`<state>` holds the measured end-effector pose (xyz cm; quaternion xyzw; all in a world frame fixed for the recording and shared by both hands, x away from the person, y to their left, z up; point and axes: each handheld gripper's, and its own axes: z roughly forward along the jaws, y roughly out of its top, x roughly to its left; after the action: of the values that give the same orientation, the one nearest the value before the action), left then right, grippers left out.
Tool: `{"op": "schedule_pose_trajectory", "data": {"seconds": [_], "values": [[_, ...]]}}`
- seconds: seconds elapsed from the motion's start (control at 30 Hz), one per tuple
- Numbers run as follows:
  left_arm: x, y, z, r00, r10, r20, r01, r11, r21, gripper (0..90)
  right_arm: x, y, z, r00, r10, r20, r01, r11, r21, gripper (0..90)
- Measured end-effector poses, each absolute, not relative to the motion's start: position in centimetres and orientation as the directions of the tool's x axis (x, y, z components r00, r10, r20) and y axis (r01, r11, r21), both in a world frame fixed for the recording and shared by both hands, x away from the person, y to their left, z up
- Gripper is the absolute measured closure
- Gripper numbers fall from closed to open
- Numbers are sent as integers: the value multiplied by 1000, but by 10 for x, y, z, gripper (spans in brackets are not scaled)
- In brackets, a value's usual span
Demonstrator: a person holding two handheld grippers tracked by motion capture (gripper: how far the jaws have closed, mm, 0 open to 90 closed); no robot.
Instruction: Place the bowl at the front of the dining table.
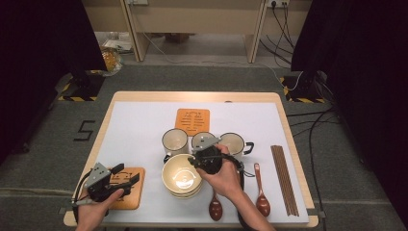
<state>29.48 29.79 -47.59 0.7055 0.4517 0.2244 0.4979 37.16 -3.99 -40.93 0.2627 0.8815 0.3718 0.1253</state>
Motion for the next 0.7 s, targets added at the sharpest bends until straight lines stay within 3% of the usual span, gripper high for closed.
{"op": "schedule_pose_trajectory", "data": {"seconds": [0.7], "values": [[295, 298, -476, 489, 860, -143, 415, -86, 906, 229, 362, -35, -397, -818, 567, -98, 324, 594, 736, 831]]}}
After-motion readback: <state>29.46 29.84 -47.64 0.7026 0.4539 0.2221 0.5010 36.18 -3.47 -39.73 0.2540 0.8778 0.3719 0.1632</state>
